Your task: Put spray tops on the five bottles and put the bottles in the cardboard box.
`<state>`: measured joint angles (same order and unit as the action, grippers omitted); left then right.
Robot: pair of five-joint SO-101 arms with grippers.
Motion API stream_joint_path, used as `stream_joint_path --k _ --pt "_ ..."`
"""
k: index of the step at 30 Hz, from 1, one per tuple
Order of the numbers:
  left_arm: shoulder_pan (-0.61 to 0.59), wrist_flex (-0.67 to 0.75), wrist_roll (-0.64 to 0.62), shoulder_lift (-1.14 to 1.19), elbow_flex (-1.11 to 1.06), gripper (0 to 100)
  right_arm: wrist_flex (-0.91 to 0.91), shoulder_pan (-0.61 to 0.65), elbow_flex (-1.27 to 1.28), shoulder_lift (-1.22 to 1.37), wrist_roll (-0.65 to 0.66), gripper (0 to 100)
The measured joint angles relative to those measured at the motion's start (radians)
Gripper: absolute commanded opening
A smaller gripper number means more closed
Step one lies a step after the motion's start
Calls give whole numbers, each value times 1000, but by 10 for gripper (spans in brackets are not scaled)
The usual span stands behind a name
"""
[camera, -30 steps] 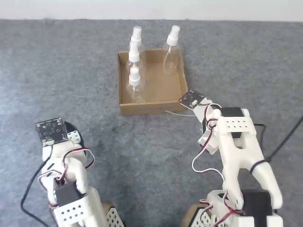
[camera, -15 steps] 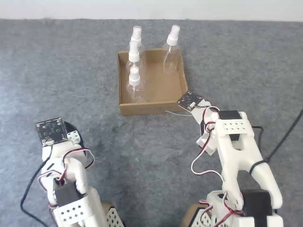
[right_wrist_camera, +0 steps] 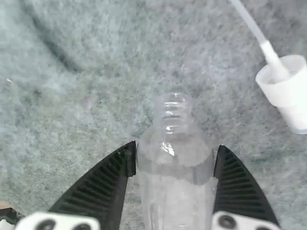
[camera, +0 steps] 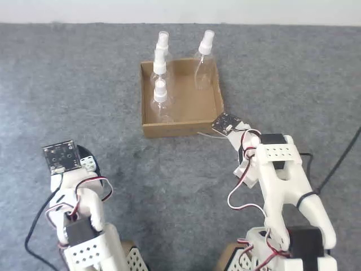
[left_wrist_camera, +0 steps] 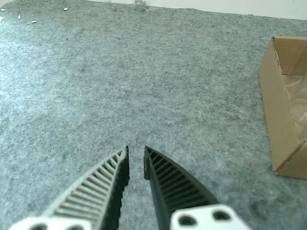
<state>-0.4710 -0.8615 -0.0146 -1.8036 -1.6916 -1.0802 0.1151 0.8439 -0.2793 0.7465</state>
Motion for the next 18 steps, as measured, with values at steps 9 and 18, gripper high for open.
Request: stream_joint_path --k 9,18 --pt "0 0 0 0 0 48 3 -2 37 -2 2 216" --pt "0 0 0 0 0 48 -6 -2 37 -2 2 102"
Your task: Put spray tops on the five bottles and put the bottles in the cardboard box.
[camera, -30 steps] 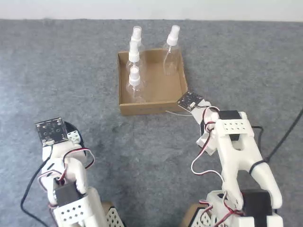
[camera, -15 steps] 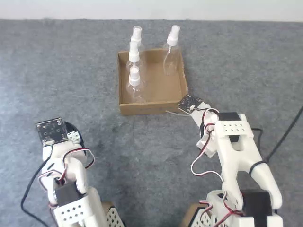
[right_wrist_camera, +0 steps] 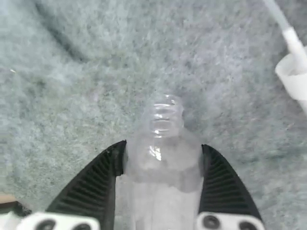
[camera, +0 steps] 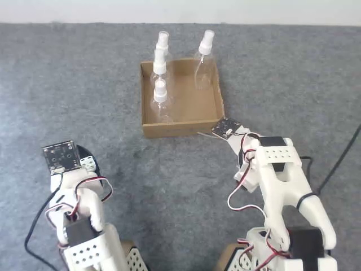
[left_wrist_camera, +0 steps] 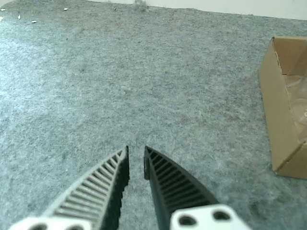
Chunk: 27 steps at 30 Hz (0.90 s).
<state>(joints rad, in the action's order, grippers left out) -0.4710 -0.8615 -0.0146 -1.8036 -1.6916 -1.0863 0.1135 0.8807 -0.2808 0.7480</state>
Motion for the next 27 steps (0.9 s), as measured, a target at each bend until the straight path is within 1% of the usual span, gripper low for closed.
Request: stream_joint_path --k 10,17,27 --pt "0 0 0 0 0 48 -244 0 -166 0 -8 102" --pt "0 0 0 0 0 48 -385 3 -292 -11 -126 101" --pt "0 0 2 0 0 49 -427 3 -302 -390 -276 101"
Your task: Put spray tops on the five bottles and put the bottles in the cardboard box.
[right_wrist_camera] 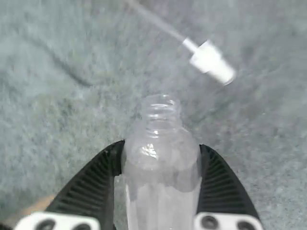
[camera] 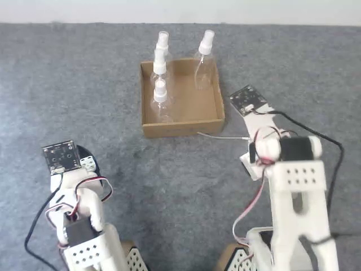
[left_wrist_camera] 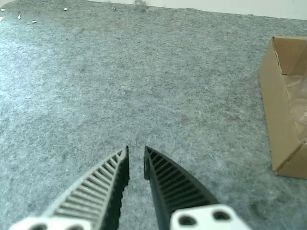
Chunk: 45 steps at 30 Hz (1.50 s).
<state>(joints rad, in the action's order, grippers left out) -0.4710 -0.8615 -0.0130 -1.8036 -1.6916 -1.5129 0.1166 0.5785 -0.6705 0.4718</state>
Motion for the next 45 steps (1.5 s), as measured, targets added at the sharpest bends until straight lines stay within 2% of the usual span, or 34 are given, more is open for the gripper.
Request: stream_joint_path --k 6,15,18,27,35,38,43,45 --pt "2 0 115 0 0 49 5 -14 0 -118 -75 100" --pt "5 0 123 0 68 49 158 -216 68 -163 -236 100" --pt "48 -12 138 0 121 49 222 -269 143 -224 -269 100" --pt "255 -204 224 0 307 49 387 -442 334 -434 -342 100" --pt "460 -299 259 9 474 91 423 -535 356 -466 -430 100" --pt "531 -319 262 114 554 96 423 -565 356 -466 -446 100" --pt "669 -359 262 374 717 204 423 -583 356 -466 -451 100" --pt "721 -367 262 485 778 217 423 -583 356 -466 -451 100"
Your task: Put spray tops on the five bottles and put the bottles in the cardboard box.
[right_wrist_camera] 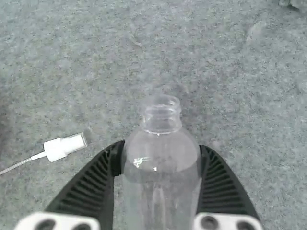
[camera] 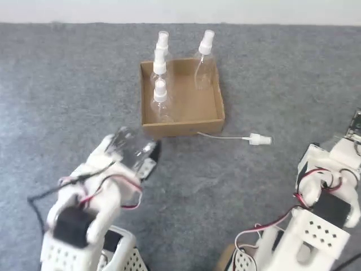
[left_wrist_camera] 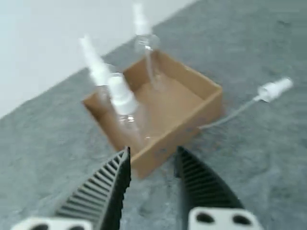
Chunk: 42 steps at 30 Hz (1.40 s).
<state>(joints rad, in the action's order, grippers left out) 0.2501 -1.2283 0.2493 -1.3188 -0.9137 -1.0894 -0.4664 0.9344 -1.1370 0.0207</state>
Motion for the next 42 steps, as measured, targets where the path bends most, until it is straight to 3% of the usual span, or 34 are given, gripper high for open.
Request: stream_joint_path --k 14,22,42 --pt "285 8 58 677 328 218 23 -129 0 -2 -31 100" --pt "328 132 144 1053 476 217 23 -164 0 -2 -34 100" --pt "420 140 206 1688 951 217 23 -164 0 -2 -34 100"
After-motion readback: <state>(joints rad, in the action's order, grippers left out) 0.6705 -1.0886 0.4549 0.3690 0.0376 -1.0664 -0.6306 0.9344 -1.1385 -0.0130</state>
